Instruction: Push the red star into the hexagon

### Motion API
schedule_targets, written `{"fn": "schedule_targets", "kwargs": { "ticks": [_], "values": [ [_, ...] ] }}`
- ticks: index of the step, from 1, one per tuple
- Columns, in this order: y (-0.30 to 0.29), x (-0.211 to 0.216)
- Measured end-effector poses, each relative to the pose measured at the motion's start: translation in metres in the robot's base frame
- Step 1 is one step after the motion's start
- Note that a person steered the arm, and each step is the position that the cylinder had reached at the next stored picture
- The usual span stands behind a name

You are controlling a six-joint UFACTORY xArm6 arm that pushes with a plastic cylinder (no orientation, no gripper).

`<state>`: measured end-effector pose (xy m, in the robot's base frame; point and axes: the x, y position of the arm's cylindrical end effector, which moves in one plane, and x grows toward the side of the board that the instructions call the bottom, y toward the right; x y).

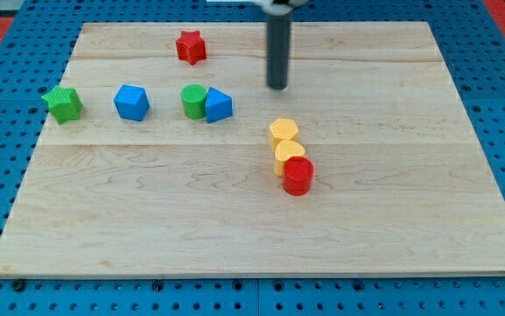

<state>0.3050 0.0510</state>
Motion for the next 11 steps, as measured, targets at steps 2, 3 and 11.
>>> {"fn": "schedule_targets", "kwargs": {
  "ticks": [2, 3, 11],
  "values": [
    [-0.106, -0.112],
    [-0.16, -0.112],
    [-0.011, 0.05]
  ]
}}
